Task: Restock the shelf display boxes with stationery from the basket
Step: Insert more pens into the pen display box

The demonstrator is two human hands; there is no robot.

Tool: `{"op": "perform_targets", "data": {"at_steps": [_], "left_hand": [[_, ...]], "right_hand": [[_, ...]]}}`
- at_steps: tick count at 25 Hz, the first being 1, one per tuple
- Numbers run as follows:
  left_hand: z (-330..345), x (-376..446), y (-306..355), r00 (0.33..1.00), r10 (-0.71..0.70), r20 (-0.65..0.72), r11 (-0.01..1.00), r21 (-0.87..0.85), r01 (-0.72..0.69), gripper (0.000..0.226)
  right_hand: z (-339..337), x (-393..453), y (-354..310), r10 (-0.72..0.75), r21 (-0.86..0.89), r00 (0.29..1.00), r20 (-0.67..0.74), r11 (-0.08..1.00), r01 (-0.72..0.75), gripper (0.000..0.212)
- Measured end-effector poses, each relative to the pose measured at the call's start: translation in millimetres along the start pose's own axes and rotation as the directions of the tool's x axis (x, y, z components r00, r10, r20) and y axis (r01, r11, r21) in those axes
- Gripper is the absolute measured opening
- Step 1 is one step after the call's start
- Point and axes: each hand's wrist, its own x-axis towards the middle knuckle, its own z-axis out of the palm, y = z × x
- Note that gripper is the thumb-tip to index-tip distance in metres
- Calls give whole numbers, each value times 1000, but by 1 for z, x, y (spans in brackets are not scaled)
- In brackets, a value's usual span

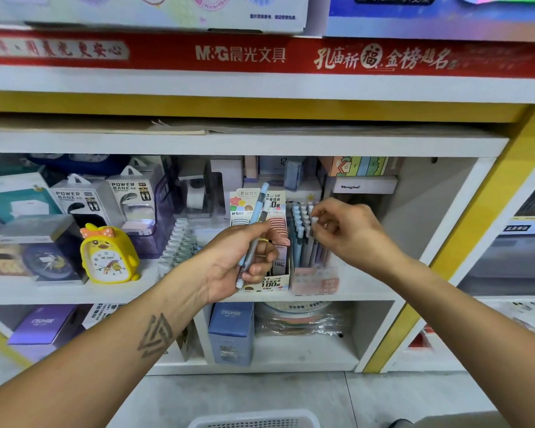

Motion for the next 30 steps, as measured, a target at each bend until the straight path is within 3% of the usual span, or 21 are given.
{"op": "perform_targets", "data": {"at_steps": [4,8,10,15,18,21,23,24,25,26,28,30], "left_hand": [[2,-1,1,999,-24,38,1000,-1,24,25],[1,0,1,998,-28,54,999,-25,30,39],[2,1,0,997,-26,66,998,-48,29,40],[3,0,-1,996,-21,91,999,-44,25,41],[4,0,-1,996,-16,90,999,-35,19,41],[4,1,-1,995,-17,101,999,-33,20,40],[4,0,-2,993,-21,116,1000,-20,24,39],[5,0,-2,991,-26,128,1000,-12,28,38],[6,0,-3,990,-31,140,999,-5,32,38],[8,0,-3,988,-35,152,999,0,36,38],[13,1,-4,983,-37,178,999,4,37,41],[18,1,-6,980,-36,196,999,5,36,45]], "right_hand": [[0,-1,3,-56,-28,998,23,998,56,17],[0,-3,-3,-130,32,981,148,991,126,18],[1,-2,-1,-119,0,986,120,993,120,17],[2,3,7,89,-18,994,-64,996,-91,12],[2,-1,4,27,19,1000,10,999,-27,10],[0,-4,-1,-51,-203,984,169,975,85,6],[-2,-2,-4,-48,-372,981,185,921,115,19],[-3,0,-7,-41,-367,986,160,925,98,23],[-5,0,-13,-6,-234,994,112,972,32,23],[-6,2,-20,75,34,995,71,996,-78,18],[-8,4,-32,225,522,965,131,812,-261,15],[-6,5,-37,229,672,954,191,679,-297,18]]}}
